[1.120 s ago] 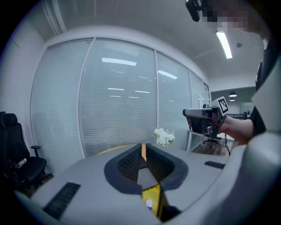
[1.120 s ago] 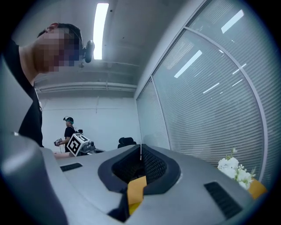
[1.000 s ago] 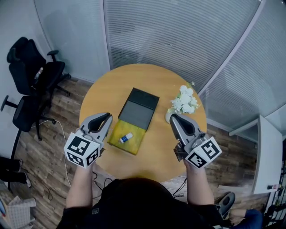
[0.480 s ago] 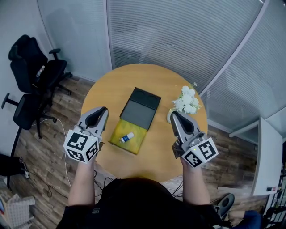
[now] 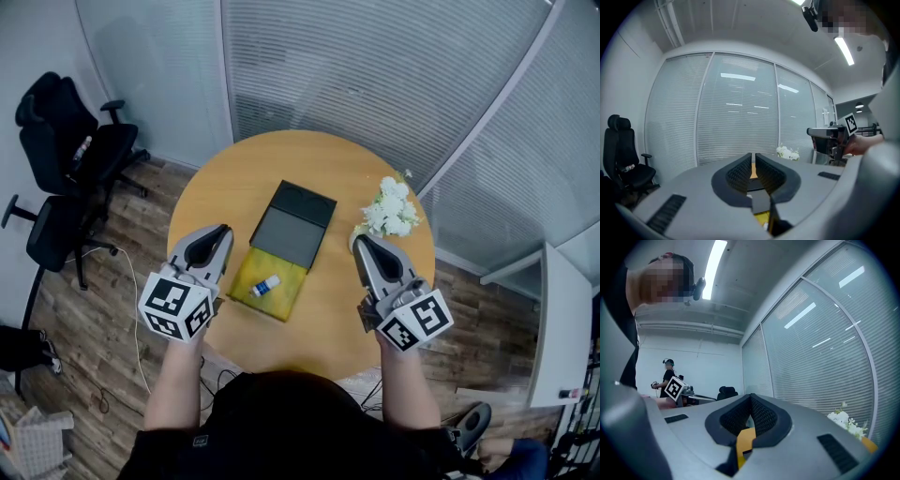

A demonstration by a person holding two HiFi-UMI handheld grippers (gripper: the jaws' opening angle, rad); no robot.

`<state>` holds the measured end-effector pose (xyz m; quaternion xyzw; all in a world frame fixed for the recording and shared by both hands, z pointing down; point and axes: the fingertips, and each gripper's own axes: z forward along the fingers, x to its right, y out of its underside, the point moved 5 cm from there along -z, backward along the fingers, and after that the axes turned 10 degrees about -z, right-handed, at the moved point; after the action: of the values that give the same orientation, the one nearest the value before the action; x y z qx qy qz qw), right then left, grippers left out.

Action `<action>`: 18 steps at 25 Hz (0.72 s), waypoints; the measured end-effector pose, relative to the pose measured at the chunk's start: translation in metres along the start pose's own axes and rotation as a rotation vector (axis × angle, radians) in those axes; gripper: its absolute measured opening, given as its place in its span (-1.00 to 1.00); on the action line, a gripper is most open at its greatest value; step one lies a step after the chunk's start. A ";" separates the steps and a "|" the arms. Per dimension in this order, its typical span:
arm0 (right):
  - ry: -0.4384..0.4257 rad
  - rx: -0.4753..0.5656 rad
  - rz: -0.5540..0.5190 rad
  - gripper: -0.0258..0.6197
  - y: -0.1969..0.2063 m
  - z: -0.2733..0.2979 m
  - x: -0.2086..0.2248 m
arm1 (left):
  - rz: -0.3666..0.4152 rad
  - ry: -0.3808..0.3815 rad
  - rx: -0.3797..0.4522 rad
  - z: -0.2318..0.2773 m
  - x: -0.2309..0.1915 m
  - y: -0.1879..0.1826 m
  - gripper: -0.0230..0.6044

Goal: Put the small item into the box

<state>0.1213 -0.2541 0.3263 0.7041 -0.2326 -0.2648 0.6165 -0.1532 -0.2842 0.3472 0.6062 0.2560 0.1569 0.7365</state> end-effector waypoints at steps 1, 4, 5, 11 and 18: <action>-0.001 0.001 -0.001 -0.81 -0.001 0.000 0.000 | 0.000 0.001 -0.001 0.000 0.000 0.000 -0.82; -0.004 0.001 -0.005 -0.81 -0.001 0.001 0.001 | 0.000 0.002 -0.003 0.001 0.001 0.001 -0.82; -0.005 0.000 -0.006 -0.81 -0.001 0.002 0.002 | 0.000 0.002 -0.005 0.001 0.001 0.002 -0.82; -0.004 0.001 -0.001 -0.81 -0.001 0.001 0.004 | -0.001 0.002 -0.009 0.001 0.002 0.005 -0.82; -0.004 -0.001 0.007 -0.81 -0.002 0.001 0.004 | 0.004 0.007 -0.006 0.000 0.003 0.004 -0.83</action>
<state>0.1239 -0.2569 0.3242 0.7026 -0.2360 -0.2641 0.6172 -0.1503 -0.2817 0.3507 0.6040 0.2568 0.1610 0.7371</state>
